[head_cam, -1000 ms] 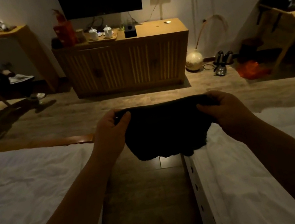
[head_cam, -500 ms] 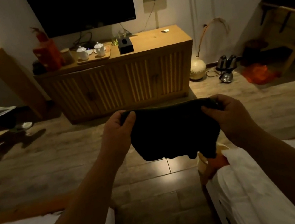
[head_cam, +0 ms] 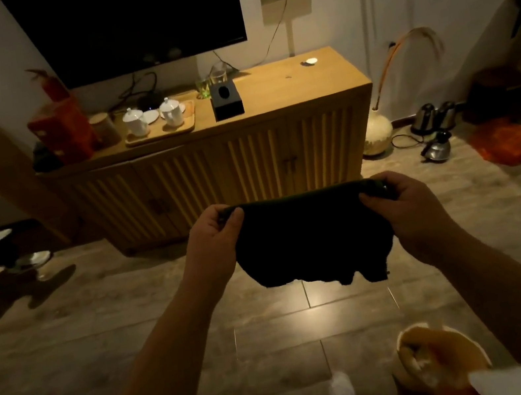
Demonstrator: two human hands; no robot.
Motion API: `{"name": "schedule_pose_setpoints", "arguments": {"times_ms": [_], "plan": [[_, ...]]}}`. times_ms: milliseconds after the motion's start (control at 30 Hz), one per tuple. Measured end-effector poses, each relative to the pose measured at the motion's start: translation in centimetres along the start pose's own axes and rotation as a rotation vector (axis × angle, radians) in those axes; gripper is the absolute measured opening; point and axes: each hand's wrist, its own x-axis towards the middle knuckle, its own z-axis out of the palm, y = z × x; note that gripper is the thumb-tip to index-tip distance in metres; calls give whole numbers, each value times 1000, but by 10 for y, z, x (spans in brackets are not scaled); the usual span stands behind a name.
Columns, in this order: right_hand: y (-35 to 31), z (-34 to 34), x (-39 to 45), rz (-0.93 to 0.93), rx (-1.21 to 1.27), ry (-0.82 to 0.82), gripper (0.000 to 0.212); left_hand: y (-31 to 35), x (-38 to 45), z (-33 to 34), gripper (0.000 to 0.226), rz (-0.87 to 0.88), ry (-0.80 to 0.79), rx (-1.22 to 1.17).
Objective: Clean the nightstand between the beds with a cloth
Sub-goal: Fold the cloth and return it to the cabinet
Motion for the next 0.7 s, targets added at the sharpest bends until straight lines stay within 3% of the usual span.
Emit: {"name": "schedule_pose_setpoints", "arguments": {"times_ms": [333, 700], "plan": [[2, 5, 233, 63, -69, -28, 16, 3, 215, 36, 8, -3, 67, 17], [47, 37, 474, 145, -129, 86, 13, -31, 494, 55, 8, -62, -67, -70]]}}
